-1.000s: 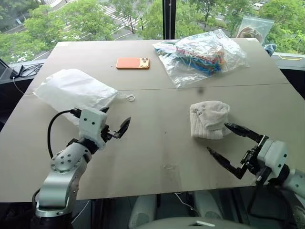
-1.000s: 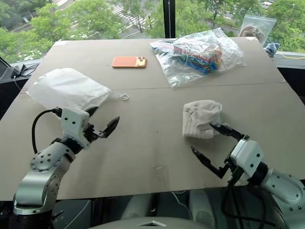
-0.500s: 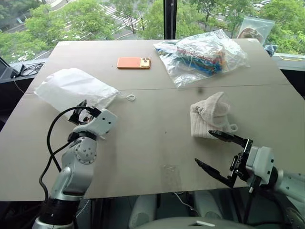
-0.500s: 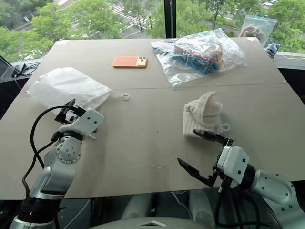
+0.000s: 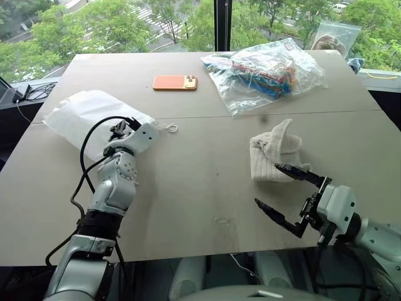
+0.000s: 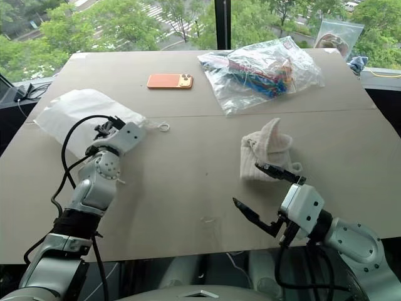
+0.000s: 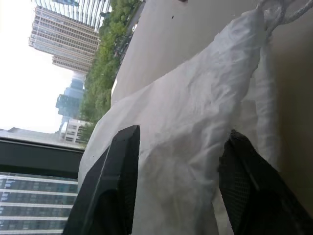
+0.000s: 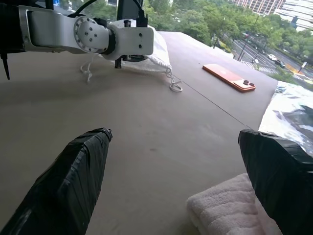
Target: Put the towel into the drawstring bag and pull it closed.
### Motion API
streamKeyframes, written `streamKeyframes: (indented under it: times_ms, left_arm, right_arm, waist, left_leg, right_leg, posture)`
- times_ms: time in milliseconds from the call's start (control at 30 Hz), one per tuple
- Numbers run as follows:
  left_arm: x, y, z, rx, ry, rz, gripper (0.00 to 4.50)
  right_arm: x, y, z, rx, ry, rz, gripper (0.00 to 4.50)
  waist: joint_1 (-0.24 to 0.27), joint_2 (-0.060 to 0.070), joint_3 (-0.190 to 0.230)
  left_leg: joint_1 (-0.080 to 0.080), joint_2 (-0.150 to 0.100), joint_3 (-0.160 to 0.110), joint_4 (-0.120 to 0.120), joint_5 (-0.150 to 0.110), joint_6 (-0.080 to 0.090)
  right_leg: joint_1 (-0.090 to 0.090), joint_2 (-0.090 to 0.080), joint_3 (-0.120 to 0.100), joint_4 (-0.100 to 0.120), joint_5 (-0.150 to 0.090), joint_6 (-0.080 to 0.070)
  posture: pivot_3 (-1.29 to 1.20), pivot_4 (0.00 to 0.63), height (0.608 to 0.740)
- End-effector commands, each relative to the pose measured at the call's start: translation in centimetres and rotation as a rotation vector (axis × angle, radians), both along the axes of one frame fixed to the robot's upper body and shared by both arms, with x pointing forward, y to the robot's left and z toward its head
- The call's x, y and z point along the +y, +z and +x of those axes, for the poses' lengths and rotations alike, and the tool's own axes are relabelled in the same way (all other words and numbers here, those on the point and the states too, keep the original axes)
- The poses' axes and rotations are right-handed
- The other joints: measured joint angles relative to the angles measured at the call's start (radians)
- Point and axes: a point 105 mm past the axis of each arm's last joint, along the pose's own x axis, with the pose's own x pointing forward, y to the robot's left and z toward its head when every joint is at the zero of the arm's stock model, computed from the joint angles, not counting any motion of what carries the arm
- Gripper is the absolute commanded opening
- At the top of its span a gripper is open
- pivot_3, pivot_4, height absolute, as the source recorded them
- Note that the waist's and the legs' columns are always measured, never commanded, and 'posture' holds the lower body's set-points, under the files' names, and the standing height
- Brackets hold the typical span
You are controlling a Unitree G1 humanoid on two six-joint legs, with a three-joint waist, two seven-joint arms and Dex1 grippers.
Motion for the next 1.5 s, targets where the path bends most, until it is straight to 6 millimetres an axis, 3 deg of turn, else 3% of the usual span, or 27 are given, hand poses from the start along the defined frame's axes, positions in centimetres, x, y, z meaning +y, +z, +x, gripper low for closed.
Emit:
streamKeyframes:
  times_ms: [33, 167, 233, 400, 567, 700, 867, 900, 967, 1033, 1100, 1267, 1500]
  left_arm:
    - [0.3, 1.6, 0.0, -0.017, -0.035, -0.098, 0.08]
    - [-0.4, 2.6, -0.5, 0.041, -0.131, -0.389, 0.08]
    - [-1.3, 2.4, -1.0, 0.135, -0.193, -0.617, 0.08]
    - [-5.3, 2.9, -3.6, 0.406, -0.415, -1.066, 0.08]
    - [-7.6, 3.7, -4.9, 0.509, -0.475, -1.232, 0.08]
    - [-9.2, 4.0, -4.9, 0.512, -0.512, -1.235, 0.08]
    - [-9.5, 3.9, -4.8, 0.488, -0.505, -1.242, 0.08]
    - [-9.4, 3.8, -4.8, 0.482, -0.497, -1.247, 0.08]
    - [-9.3, 3.6, -4.9, 0.476, -0.486, -1.25, 0.08]
    - [-9.1, 3.4, -5.0, 0.471, -0.478, -1.244, 0.08]
    - [-8.9, 3.4, -5.0, 0.462, -0.473, -1.241, 0.08]
    - [-8.5, 3.4, -4.9, 0.448, -0.461, -1.239, 0.08]
    - [-8.3, 3.3, -4.8, 0.437, -0.452, -1.233, 0.08]
  right_arm:
    - [-0.7, 1.5, 0.7, -0.068, -0.095, 0.024, 4.5]
    - [-1.2, 1.2, 2.3, 0.03, -0.202, -0.003, 4.5]
    - [-1.5, 1.2, 2.9, 0.125, -0.219, 0.012, 4.5]
    - [-3.8, 2.4, 6.9, 0.213, -0.285, 0.082, 4.5]
    - [-5.5, 2.1, 10.9, 0.283, -0.317, 0.041, 4.5]
    - [-6.9, 1.5, 15.3, 0.346, -0.394, 0.041, 4.5]
    - [-7.7, 1.7, 17.7, 0.404, -0.425, 0.07, 4.5]
    - [-7.5, 1.3, 17.7, 0.397, -0.411, 0.026, 4.5]
    - [-4.7, 1.5, 16.0, 0.359, -0.216, -0.01, 4.5]
    - [-1.4, 1.8, 12.5, 0.374, 0.039, -0.034, 4.5]
    - [0.1, 1.3, 9.2, 0.409, 0.207, -0.104, 4.5]
    - [-0.9, 0.1, 7.2, 0.427, 0.217, -0.206, 4.5]
    - [-2.2, 4.2, 8.3, 0.304, 0.13, -0.097, 4.5]
  waist:
    - [0.0, 0.0, 0.0]
    - [-0.001, 0.0, 0.0]
    - [0.0, 0.0, 0.0]
    - [-0.004, 0.0, 0.0]
    - [-0.005, 0.0, 0.001]
    - [-0.014, 0.0, 0.001]
    - [-0.019, 0.0, 0.001]
    - [-0.019, 0.0, 0.001]
    - [-0.018, 0.0, 0.001]
    - [-0.02, 0.0, 0.001]
    - [-0.022, 0.001, 0.001]
    - [-0.019, 0.0, 0.001]
    - [-0.022, 0.0, 0.001]
  left_leg:
    - [0.0, 0.0, 0.0, 0.0, 0.0, 0.0]
    - [0.0, 0.002, 0.0, 0.0, 0.0, 0.0]
    - [0.0, 0.002, 0.0, 0.001, 0.0, 0.0]
    - [-0.001, 0.002, 0.0, 0.002, 0.0, 0.0]
    - [0.0, -0.001, -0.001, 0.002, 0.0, 0.0]
    - [0.0, -0.002, 0.0, 0.002, 0.0, 0.0]
    - [-0.001, -0.002, -0.001, 0.002, 0.0, 0.0]
    - [-0.001, -0.003, -0.001, 0.002, 0.0, 0.0]
    - [-0.001, -0.004, -0.001, 0.002, 0.0, 0.0]
    - [-0.001, -0.004, -0.001, 0.0, 0.0, 0.0]
    - [-0.001, -0.003, -0.001, -0.002, 0.0, 0.0]
    - [-0.001, -0.004, -0.002, -0.001, 0.0, 0.0]
    - [-0.001, -0.003, -0.001, 0.001, 0.0, 0.0]
  right_leg:
    - [0.0, 0.0, 0.0, 0.0, 0.0, -0.001]
    - [0.0, 0.0, 0.0, 0.0, 0.001, -0.002]
    - [0.0, 0.0, 0.0, 0.0, 0.001, -0.002]
    - [0.0, 0.0, 0.0, 0.001, 0.001, -0.002]
    - [0.001, 0.0, -0.001, 0.001, 0.001, -0.002]
    - [0.001, 0.0, 0.0, 0.002, 0.002, -0.003]
    - [0.0, 0.0, 0.001, 0.002, 0.002, -0.003]
    - [0.0, 0.0, 0.001, 0.002, 0.002, -0.003]
    - [0.0, 0.0, 0.002, 0.002, 0.002, -0.003]
    - [0.0, -0.001, 0.002, 0.001, 0.002, -0.003]
    - [-0.001, -0.001, 0.001, 0.001, 0.002, -0.003]
    - [0.0, -0.002, 0.0, 0.0, 0.002, -0.002]
    - [0.0, -0.001, 0.0, 0.001, 0.002, -0.002]
  posture:
    - [0.0, 0.15, 0.74]
    - [0.0, 0.15, 0.74]
    - [0.0, 0.15, 0.74]
    - [0.0, 0.15, 0.74]
    - [0.0, 0.15, 0.74]
    - [0.0, 0.15, 0.74]
    - [0.0, 0.15, 0.74]
    - [0.0, 0.15, 0.74]
    - [0.0, 0.15, 0.74]
    - [0.0, 0.15, 0.74]
    - [0.0, 0.15, 0.74]
    - [0.0, 0.15, 0.74]
    - [0.0, 0.15, 0.74]
